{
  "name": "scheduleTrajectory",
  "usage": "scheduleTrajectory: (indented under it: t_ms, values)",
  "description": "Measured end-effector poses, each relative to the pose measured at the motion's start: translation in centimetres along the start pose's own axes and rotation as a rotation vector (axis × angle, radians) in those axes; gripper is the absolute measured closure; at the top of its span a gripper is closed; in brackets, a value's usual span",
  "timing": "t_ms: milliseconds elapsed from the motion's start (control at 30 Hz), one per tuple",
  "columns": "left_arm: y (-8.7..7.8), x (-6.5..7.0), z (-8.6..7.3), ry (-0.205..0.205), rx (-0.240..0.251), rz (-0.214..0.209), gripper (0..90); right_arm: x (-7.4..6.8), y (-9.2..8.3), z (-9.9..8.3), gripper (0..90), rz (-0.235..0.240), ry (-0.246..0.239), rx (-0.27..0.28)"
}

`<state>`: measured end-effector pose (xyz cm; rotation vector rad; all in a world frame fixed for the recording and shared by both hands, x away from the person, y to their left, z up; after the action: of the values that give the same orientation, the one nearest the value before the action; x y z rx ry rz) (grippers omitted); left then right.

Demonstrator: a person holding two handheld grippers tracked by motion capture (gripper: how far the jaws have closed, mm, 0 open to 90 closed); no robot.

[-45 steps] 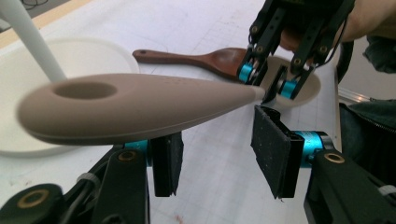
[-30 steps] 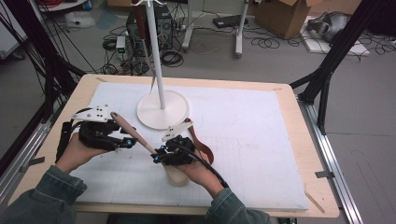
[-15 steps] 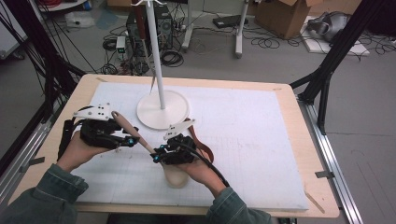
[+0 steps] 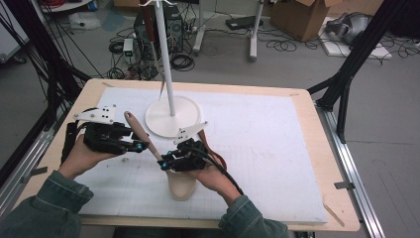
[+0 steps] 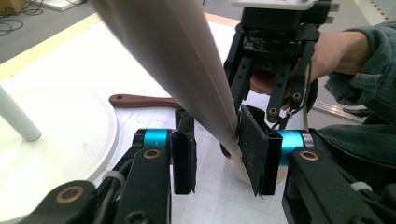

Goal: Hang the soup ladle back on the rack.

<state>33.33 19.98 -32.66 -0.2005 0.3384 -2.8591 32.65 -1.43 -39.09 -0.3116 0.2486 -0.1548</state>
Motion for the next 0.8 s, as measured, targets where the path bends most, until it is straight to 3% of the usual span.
scheduleTrajectory:
  t_ms: [233,400,533,733,800]
  values:
    - [0.3,0.3,0.4,0.001,0.005,-0.043,68.7,0.2,0.0,0.6,76.6,0.057,0.013,0.013]
    - [0.4,0.3,0.5,0.004,0.004,-0.047,68.9,0.4,0.1,0.8,77.3,0.077,0.015,0.02]
    - [0.4,0.3,0.5,0.008,0.004,-0.035,66.5,0.3,0.1,0.9,78.4,0.068,0.005,0.022]
    - [0.4,0.2,0.2,0.012,-0.013,-0.009,59.3,0.7,-0.3,1.1,78.4,0.014,-0.003,0.042]
    - [0.2,0.2,0.2,0.019,-0.01,-0.003,58.4,0.8,-0.6,1.2,78.4,-0.001,0.018,0.053]
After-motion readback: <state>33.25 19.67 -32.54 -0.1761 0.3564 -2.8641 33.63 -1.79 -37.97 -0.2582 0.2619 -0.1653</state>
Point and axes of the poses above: each handheld gripper's, and its own axes: y roughly forward along the jaws, z roughly out of its top, x roughly to its right, the point moved 3 cm from there along y, roughly forward along the jaws, and after that the axes turned 12 degrees about x, right-handed, at the moved point
